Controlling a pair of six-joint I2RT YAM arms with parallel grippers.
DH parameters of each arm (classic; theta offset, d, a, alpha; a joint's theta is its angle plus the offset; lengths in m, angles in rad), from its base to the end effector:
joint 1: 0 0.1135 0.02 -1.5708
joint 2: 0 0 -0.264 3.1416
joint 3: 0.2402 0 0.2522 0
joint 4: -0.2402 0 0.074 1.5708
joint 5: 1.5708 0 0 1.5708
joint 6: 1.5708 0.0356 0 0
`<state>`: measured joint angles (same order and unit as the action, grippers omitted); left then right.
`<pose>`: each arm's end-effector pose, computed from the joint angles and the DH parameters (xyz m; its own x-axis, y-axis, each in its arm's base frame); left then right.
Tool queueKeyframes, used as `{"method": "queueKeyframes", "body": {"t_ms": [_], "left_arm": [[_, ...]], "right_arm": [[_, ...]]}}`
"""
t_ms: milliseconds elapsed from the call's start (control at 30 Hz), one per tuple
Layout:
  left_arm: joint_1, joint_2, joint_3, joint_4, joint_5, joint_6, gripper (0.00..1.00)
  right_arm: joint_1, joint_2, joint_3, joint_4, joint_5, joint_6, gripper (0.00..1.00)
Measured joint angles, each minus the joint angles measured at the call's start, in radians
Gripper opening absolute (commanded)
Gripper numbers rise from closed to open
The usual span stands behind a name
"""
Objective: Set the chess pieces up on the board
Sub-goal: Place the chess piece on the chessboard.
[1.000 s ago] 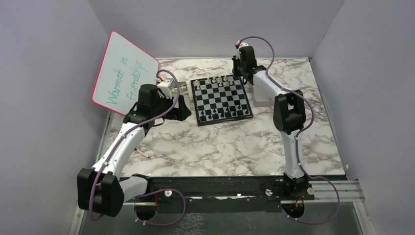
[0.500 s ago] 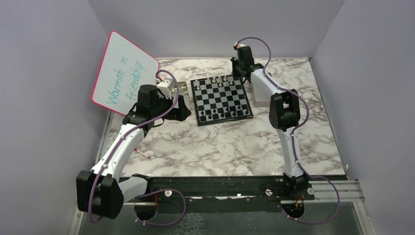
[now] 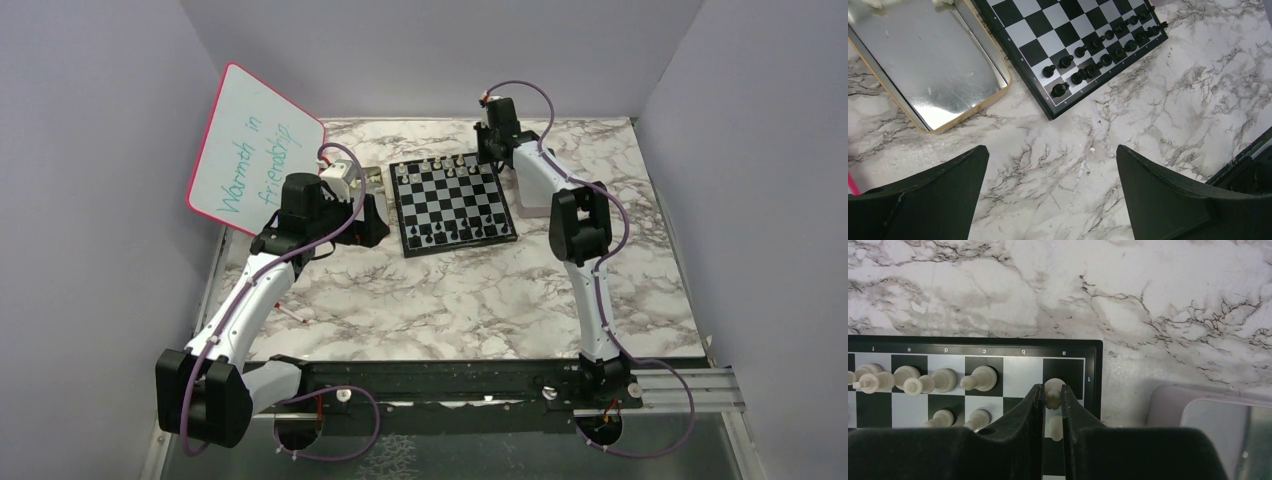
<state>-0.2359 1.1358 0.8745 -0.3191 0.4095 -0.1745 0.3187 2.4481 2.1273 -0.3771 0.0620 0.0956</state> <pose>0.2398 -0.0722 0.2891 -0.6185 -0.0151 -0.7856 0.4374 0.8240 -0.3602 0.5309 0.1728 0.1916 -0.6330 -0.1085 -0.7665 -0.2082 0.9775 0.0335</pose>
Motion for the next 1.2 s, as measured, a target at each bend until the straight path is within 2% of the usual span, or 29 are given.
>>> {"method": "queueKeyframes", "body": {"t_ms": [800,1200], "left_arm": [[0.000,-0.007,0.000,-0.005,-0.011,0.000,0.99],[0.000,-0.007,0.000,-0.005,-0.011,0.000,0.99]], "right_arm": [[-0.009,0.051,0.062,-0.028,-0.001,0.000,0.22],[-0.009,0.061,0.075,-0.029,-0.007,0.001,0.30]]}}
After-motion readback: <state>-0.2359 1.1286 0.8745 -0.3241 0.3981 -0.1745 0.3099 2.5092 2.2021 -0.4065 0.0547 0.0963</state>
